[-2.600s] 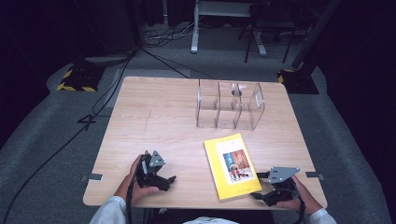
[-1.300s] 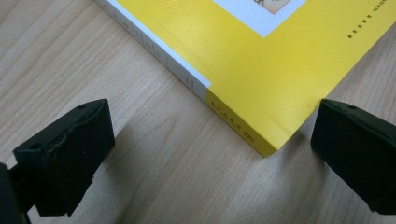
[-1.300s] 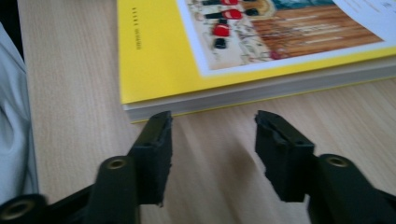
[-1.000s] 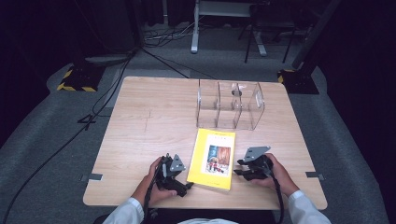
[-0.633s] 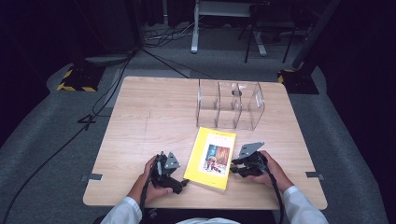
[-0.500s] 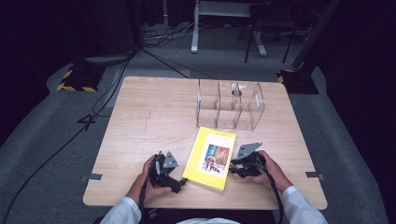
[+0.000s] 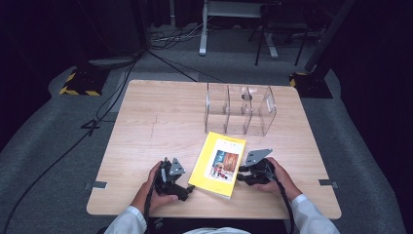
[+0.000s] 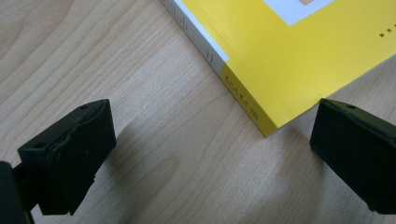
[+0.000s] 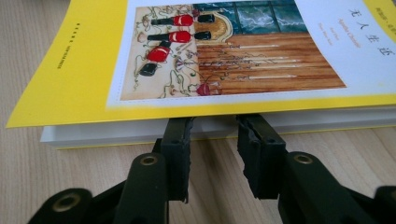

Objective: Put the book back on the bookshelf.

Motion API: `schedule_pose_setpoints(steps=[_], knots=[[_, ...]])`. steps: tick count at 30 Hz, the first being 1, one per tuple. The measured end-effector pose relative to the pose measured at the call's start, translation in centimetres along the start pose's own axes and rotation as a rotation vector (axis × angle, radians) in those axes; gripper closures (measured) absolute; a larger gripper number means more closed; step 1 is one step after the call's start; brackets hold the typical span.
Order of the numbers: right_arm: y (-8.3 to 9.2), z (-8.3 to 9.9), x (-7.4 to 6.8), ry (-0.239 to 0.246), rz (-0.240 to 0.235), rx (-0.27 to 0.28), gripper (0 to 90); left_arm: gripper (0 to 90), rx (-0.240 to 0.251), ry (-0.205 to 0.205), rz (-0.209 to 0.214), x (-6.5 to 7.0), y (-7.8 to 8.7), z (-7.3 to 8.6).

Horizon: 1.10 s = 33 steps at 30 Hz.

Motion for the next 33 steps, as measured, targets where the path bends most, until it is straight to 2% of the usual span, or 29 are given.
schedule_pose_setpoints(steps=[5,6,12,15,16,19,22,28,33], knots=[[0.29,0.66,-0.05,0.027,-0.01,-0.112,60.6,0.8,-0.004,0.012,-0.001,0.0,0.01,0.05],[0.29,0.66,-0.05,0.027,-0.01,-0.112,60.6,0.8,-0.004,0.012,-0.001,0.0,0.01,0.05],[-0.15,0.26,0.19,0.037,-0.032,-0.23,61.5,0.8,-0.003,0.011,0.001,0.04,-0.01,0.03],[-0.3,-0.05,0.21,0.038,-0.053,-0.276,63.4,0.8,-0.003,0.01,0.001,0.04,-0.01,0.03],[-0.33,-0.11,0.3,0.052,-0.057,-0.29,64.0,0.8,-0.003,0.011,0.001,0.05,-0.02,0.02],[-0.4,-0.26,0.24,0.043,-0.071,-0.322,65.6,0.8,-0.002,0.01,0.0,0.07,-0.04,0.0],[-0.43,-0.29,0.27,0.041,-0.069,-0.314,65.4,0.8,-0.004,0.01,0.003,0.12,-0.06,-0.02],[-0.26,0.22,0.2,0.019,-0.064,-0.207,66.6,0.7,-0.003,0.004,0.006,0.13,-0.13,-0.08],[-0.29,0.35,0.24,0.008,-0.054,-0.15,66.2,0.7,-0.004,0.002,0.007,0.16,-0.14,-0.1]])
Point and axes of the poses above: each handheld gripper's, and its own axes: y roughly backward along the jaws, z roughly out of its underside, x roughly to its right, the point moved 8 cm from there along -y, roughly forward along the jaws, and after that the axes turned 9 degrees about y, right-handed, at the moved point
